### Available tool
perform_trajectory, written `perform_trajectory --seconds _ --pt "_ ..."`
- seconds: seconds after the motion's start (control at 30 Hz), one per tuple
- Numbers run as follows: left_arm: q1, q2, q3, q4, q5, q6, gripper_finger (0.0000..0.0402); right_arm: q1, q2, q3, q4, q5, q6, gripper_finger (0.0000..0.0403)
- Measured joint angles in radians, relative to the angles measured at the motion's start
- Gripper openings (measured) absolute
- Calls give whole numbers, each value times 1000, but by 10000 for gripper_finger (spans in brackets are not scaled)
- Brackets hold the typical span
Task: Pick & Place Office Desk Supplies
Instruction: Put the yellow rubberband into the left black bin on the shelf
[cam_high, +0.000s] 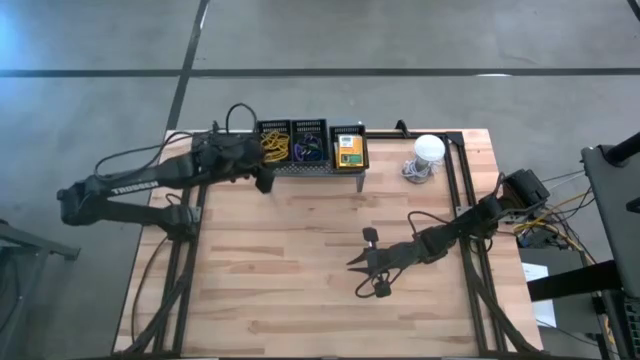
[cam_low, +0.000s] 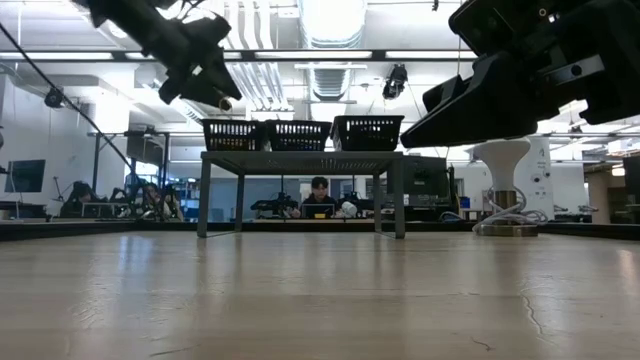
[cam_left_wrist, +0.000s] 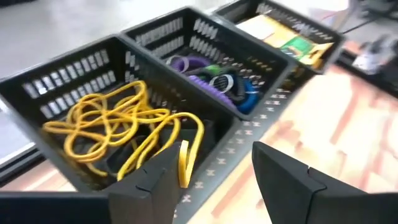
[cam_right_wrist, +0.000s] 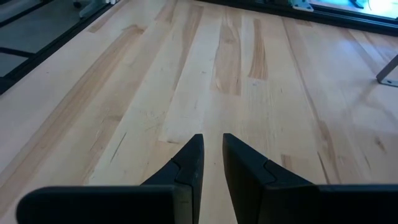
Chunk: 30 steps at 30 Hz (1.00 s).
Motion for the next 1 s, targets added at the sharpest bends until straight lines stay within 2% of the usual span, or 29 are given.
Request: perform_trajectory --seconds 0.13,0.3,0.6,0.87,1.0 --pt "0 -82 -56 41 72 55 204 0 0 0 1 0 -4 54" --pt "-31 -217 -114 56 85 121 201 0 0 0 1 0 -4 54" --pt "-179 -431 -359 332 106 238 170 0 0 0 3 0 0 54" --pt "-220 -546 -540 481 107 244 137 -1 0 0 5 1 -4 54" --pt "-227 -587 -594 520 142 240 127 -3 0 0 5 1 0 54"
